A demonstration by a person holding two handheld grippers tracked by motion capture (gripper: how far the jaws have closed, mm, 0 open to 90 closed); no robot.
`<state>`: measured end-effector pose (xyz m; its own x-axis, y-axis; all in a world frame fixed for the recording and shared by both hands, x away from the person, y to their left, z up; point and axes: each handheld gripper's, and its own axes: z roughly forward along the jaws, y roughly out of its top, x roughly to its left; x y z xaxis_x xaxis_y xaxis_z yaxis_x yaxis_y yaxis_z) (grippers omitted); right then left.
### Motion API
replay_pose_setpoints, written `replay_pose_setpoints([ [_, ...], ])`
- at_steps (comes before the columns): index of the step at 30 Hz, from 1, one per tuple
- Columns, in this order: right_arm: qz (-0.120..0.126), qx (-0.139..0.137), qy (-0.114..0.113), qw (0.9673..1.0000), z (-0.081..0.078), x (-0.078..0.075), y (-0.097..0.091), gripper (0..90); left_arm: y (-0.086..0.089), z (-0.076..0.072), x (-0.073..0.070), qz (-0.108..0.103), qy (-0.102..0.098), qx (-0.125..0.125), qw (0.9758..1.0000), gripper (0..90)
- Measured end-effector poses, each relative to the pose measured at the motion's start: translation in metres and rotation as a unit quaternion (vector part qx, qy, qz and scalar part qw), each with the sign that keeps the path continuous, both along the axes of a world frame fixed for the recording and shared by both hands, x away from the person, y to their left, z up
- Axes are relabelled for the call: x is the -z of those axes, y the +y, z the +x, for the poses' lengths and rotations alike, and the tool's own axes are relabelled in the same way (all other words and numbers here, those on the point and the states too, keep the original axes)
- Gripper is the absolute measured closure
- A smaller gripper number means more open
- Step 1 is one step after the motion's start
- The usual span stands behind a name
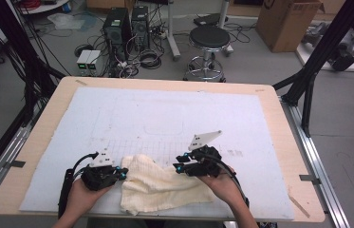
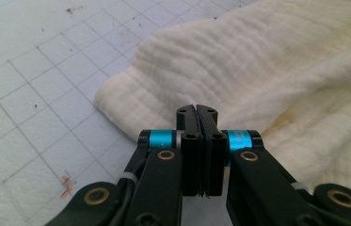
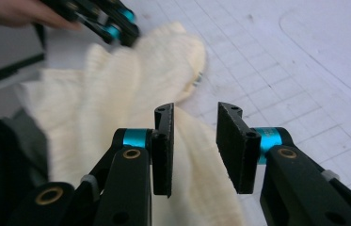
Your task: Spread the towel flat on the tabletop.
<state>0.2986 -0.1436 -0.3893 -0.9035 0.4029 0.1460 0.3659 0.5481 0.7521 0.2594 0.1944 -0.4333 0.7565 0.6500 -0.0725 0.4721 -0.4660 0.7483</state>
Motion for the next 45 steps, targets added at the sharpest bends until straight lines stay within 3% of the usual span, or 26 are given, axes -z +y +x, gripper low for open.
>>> replay_pose_setpoints([
  [3, -0.038, -0.001, 0.01, 0.9992, 0.01, 0.015, 0.011, 66.1, 0.0, 0.0, 0.0, 0.001, -0.001, 0.001, 1.0, 87.9],
  [8, -0.068, -0.005, 0.028, 0.9972, 0.017, 0.034, 0.02, 67.0, -0.001, 0.0, 0.001, -0.002, -0.003, 0.001, 1.0, 87.8],
  [12, -0.088, -0.015, 0.033, 0.9955, 0.018, 0.041, 0.025, 76.6, 0.0, 0.001, 0.0, -0.002, -0.003, 0.005, 1.0, 87.8],
  [13, -0.089, -0.017, 0.026, 0.9955, 0.017, 0.041, 0.026, 84.3, 0.0, 0.002, 0.0, -0.005, -0.002, 0.003, 1.0, 87.8],
  [14, -0.086, -0.028, 0.033, 0.9954, 0.018, 0.04, 0.025, 86.6, 0.001, 0.002, 0.0, -0.005, -0.003, 0.002, 1.0, 87.8],
  [16, -0.089, -0.024, 0.026, 0.9954, 0.018, 0.039, 0.023, 87.4, 0.001, 0.003, 0.0, -0.008, -0.002, 0.001, 1.0, 87.9],
  [21, -0.06, 0.039, 0.001, 0.9975, 0.019, 0.021, -0.004, 88.0, 0.001, 0.007, -0.001, -0.015, -0.005, -0.005, 0.9999, 87.9],
  [24, -0.053, 0.085, -0.017, 0.9949, 0.019, 0.011, -0.027, 87.9, -0.001, 0.012, -0.003, -0.021, -0.009, -0.013, 0.9997, 87.9],
  [27, -0.036, 0.139, -0.038, 0.9889, 0.015, -0.001, -0.056, 87.8, -0.007, 0.019, -0.004, -0.027, -0.011, -0.022, 0.9993, 88.0],
  [29, -0.028, 0.157, -0.042, 0.9863, 0.011, -0.004, -0.067, 87.8, -0.01, 0.022, -0.004, -0.024, -0.009, -0.018, 0.9995, 88.0],
  [30, -0.025, 0.158, -0.035, 0.9864, 0.007, -0.002, -0.072, 87.7, -0.011, 0.022, -0.004, -0.022, -0.008, -0.017, 0.9996, 88.0],
  [32, -0.046, 0.157, -0.026, 0.9862, 0.001, 0.007, -0.076, 87.1, -0.012, 0.02, -0.003, -0.017, -0.003, -0.008, 0.9998, 88.0],
  [34, -0.055, 0.143, 0.003, 0.9882, -0.001, 0.019, -0.077, 84.2, -0.012, 0.019, -0.003, -0.014, 0.004, -0.002, 0.9999, 87.2],
  [36, -0.066, 0.141, 0.009, 0.9878, -0.003, 0.027, -0.078, 75.6, -0.01, 0.017, -0.005, -0.017, 0.007, 0.002, 0.9998, 79.0],
  [38, -0.047, 0.138, 0.002, 0.9893, -0.005, 0.025, -0.08, 71.6, -0.007, 0.015, -0.007, -0.028, 0.008, -0.006, 0.9996, 71.7],
  [41, -0.024, 0.148, -0.006, 0.9887, -0.002, 0.015, -0.082, 66.0, -0.001, 0.021, -0.009, -0.038, 0.009, -0.035, 0.9986, 63.9],
  [45, -0.006, 0.156, -0.017, 0.9875, 0.01, 0.008, -0.08, 63.9, 0.004, 0.031, -0.01, -0.052, 0.01, -0.069, 0.9962, 61.5],
])
